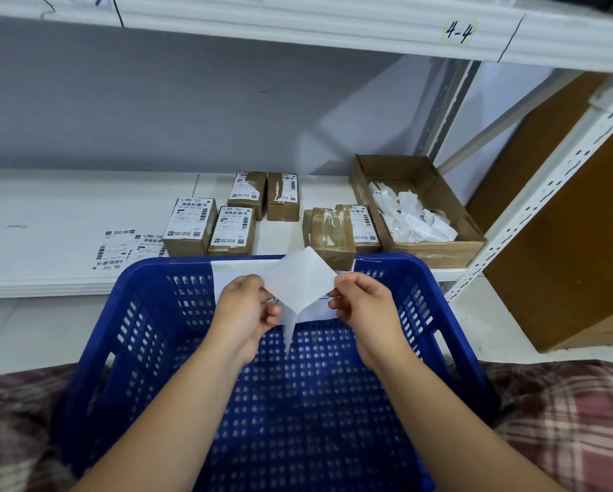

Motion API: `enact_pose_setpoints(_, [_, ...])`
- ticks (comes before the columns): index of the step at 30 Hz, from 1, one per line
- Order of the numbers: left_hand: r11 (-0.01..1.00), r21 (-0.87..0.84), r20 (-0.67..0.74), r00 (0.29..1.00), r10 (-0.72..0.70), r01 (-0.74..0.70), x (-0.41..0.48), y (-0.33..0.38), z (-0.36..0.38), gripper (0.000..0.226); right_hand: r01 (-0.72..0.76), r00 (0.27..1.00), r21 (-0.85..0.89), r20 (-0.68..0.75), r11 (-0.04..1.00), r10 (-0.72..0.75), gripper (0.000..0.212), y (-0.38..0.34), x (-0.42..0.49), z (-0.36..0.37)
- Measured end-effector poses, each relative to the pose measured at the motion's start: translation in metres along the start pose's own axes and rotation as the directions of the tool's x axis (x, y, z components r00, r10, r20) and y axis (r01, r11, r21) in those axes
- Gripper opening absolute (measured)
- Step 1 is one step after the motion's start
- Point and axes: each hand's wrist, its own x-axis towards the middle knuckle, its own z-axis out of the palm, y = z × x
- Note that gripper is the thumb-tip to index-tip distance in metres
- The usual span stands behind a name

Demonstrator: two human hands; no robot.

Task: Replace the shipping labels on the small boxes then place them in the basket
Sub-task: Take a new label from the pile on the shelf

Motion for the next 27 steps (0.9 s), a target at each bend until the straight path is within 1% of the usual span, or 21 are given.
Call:
enact_pose_setpoints(2, [0.988,-0.134,-0.007,0.996,-0.084,0.082,0.004,0.001,-0.005,0.011,-0.026,0.999,0.058,-0.035,0.998,0.028,0.023,-0.004,0.002,-0.004])
enact_pose_setpoints(4, [0.947,-0.296,-0.067,0.986,-0.151,0.125,0.006,0.004,-0.009,0.017,-0.034,0.997,0.097,-0.067,0.995,0.041,0.020,-0.007,0.005,-0.008])
enact_pose_setpoints(6, [0.897,-0.429,-0.131,0.975,-0.177,0.105,0.006,0.007,-0.013,0.017,-0.039,0.993,0.111,-0.105,0.993,0.051,0.018,-0.008,0.009,-0.011])
enact_pose_setpoints(7, [0.882,-0.464,-0.148,0.974,-0.171,0.085,0.006,0.008,-0.014,0.016,-0.039,0.991,0.117,-0.126,0.992,0.054,0.018,-0.009,0.010,-0.013])
enact_pose_setpoints(9, [0.878,-0.477,-0.171,0.976,-0.136,0.038,0.006,0.010,-0.016,0.017,-0.035,0.984,0.133,-0.170,0.990,0.058,0.019,-0.009,0.013,-0.017])
enact_pose_setpoints(12, [0.906,-0.419,-0.249,0.967,-0.049,-0.062,0.013,0.012,-0.023,0.023,-0.009,0.972,0.170,-0.232,0.985,0.049,0.022,-0.011,0.015,-0.021])
enact_pose_setpoints(15, [0.932,-0.319,-0.376,0.926,0.041,-0.171,0.024,0.016,-0.039,0.031,0.002,0.961,0.238,-0.270,0.971,0.064,0.023,-0.012,0.016,-0.025])
enact_pose_setpoints(17, [0.958,-0.211,-0.444,0.892,0.080,-0.191,0.025,0.020,-0.048,0.032,0.005,0.955,0.288,-0.287,0.958,0.082,0.021,-0.011,0.018,-0.028])
enact_pose_setpoints(19, [0.976,-0.083,-0.455,0.879,0.141,-0.200,0.022,0.024,-0.051,0.030,0.009,0.950,0.301,-0.300,0.954,0.085,0.019,-0.011,0.021,-0.031])
enact_pose_setpoints(20, [0.979,-0.003,-0.423,0.887,0.184,-0.204,0.019,0.027,-0.049,0.028,0.007,0.949,0.296,-0.303,0.955,0.087,0.019,-0.011,0.021,-0.032])
enact_pose_setpoints(21, [0.972,0.094,-0.359,0.903,0.234,-0.215,0.015,0.029,-0.045,0.024,0.000,0.950,0.291,-0.298,0.957,0.090,0.018,-0.011,0.021,-0.031])
enact_pose_setpoints(22, [0.949,0.211,-0.268,0.919,0.288,-0.236,0.011,0.029,-0.040,0.019,-0.011,0.954,0.288,-0.285,0.957,0.097,0.018,-0.010,0.020,-0.029])
enact_pose_setpoints(23, [0.901,0.340,-0.158,0.928,0.337,-0.269,0.008,0.028,-0.035,0.014,-0.024,0.958,0.290,-0.266,0.957,0.105,0.018,-0.010,0.018,-0.027])
enact_pose_setpoints(25, [0.747,0.569,0.052,0.921,0.385,-0.344,0.003,0.022,-0.025,0.006,-0.049,0.969,0.291,-0.218,0.956,0.116,0.017,-0.008,0.015,-0.022])
enact_pose_setpoints(27, [0.597,0.702,0.197,0.911,0.361,-0.389,-0.002,0.013,-0.016,0.008,-0.070,0.979,0.285,-0.166,0.956,0.121,0.016,-0.005,0.011,-0.016])
